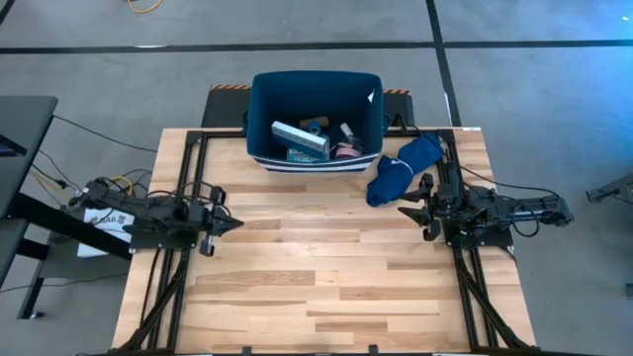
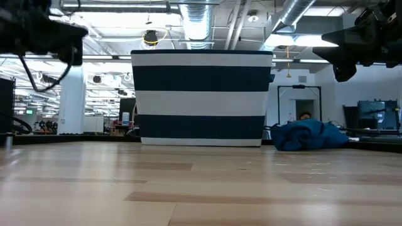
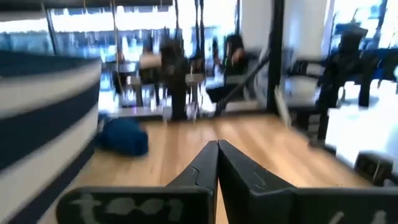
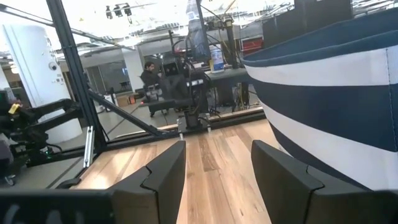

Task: Pick & place medical supplies in basket/bin

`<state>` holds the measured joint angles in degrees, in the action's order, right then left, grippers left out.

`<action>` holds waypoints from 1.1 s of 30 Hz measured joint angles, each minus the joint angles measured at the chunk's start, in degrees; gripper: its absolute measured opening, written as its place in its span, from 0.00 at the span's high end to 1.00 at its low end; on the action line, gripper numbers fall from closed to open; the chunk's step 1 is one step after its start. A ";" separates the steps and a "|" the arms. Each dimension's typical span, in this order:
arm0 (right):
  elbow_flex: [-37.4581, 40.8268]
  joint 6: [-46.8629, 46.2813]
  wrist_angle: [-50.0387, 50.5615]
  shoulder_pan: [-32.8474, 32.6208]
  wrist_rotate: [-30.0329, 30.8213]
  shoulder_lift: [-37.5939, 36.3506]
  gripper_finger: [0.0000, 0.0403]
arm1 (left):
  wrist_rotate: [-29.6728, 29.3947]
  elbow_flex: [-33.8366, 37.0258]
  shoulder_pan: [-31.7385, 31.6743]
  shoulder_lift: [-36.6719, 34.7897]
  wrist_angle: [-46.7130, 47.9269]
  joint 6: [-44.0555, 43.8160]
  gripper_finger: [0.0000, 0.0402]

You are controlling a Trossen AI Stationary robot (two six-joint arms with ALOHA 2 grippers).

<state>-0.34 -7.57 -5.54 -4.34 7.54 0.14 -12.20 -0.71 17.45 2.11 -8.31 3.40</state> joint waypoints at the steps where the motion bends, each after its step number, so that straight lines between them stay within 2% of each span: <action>1: 0.00 0.00 0.00 0.00 -0.01 0.00 0.56 | -0.10 0.00 -0.20 0.05 1.77 -0.60 1.00; 3: 0.00 0.00 0.00 0.00 -0.01 0.00 0.56 | -1.43 0.02 -0.48 0.09 4.47 -1.57 1.00; 14: 0.02 0.00 0.02 0.00 -0.01 0.00 0.56 | -1.58 0.02 -1.11 0.90 4.50 -4.14 1.00; 22: 0.02 0.00 0.04 0.00 -0.01 0.00 0.57 | -0.64 0.04 -1.11 0.90 4.69 -17.12 1.00; 33: 0.02 0.00 0.07 0.00 -0.01 0.00 0.56 | -0.63 0.07 -1.11 0.90 4.76 -16.51 1.00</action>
<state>-0.32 -7.57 -5.48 -4.34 7.53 0.14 -12.83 -0.64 16.34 3.01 -3.55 -13.10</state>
